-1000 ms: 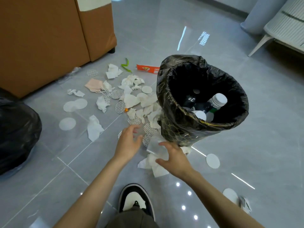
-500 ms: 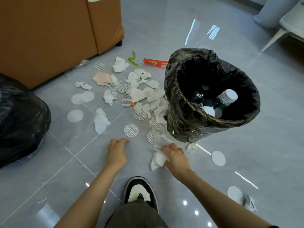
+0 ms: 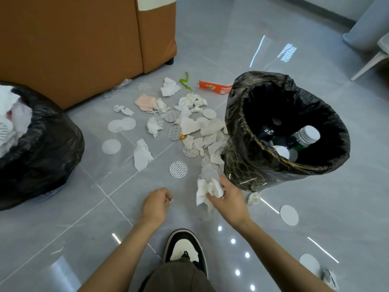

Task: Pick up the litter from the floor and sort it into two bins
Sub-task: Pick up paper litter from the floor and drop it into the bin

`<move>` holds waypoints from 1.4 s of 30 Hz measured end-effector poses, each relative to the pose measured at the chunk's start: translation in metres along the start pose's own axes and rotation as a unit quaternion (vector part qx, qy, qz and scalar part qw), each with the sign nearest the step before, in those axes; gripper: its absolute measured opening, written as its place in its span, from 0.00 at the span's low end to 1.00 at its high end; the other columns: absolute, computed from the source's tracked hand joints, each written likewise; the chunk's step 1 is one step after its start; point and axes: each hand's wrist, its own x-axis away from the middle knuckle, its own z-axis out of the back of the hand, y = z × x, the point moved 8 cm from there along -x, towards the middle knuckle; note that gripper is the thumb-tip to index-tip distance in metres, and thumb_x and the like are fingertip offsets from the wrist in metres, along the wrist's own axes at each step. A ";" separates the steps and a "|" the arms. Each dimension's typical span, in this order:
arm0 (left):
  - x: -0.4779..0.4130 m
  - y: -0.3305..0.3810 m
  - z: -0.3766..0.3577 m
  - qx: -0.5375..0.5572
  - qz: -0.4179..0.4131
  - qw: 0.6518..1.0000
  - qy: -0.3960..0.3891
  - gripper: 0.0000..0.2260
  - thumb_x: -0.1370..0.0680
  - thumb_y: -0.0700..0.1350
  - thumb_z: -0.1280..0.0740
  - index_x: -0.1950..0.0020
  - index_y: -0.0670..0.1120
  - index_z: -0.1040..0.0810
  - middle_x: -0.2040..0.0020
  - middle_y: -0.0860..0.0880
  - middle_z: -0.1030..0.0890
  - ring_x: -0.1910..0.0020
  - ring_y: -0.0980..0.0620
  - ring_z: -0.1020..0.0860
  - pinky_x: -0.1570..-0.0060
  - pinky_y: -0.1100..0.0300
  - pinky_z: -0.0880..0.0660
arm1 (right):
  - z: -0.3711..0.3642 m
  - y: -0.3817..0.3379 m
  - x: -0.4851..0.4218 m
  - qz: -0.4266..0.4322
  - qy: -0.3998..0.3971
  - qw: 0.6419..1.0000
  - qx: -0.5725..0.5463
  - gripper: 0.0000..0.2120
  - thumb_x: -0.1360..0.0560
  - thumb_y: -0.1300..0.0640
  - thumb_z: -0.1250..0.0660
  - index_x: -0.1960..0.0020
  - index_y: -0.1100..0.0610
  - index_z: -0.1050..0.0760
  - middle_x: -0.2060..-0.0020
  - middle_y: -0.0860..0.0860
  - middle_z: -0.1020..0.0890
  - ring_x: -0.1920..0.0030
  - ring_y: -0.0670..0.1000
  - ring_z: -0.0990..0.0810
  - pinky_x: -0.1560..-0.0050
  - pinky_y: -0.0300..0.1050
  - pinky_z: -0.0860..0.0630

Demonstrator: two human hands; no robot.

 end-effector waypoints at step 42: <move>0.141 -0.145 0.396 0.088 0.150 0.864 0.472 0.08 0.25 0.41 0.36 0.48 0.47 0.21 0.54 0.50 0.19 0.54 0.48 0.21 0.49 0.57 0.27 | -0.257 -0.432 0.018 0.495 -0.117 0.841 0.183 0.18 0.24 0.58 0.37 0.35 0.52 0.32 0.45 0.53 0.21 0.48 0.57 0.22 0.57 0.51 0.24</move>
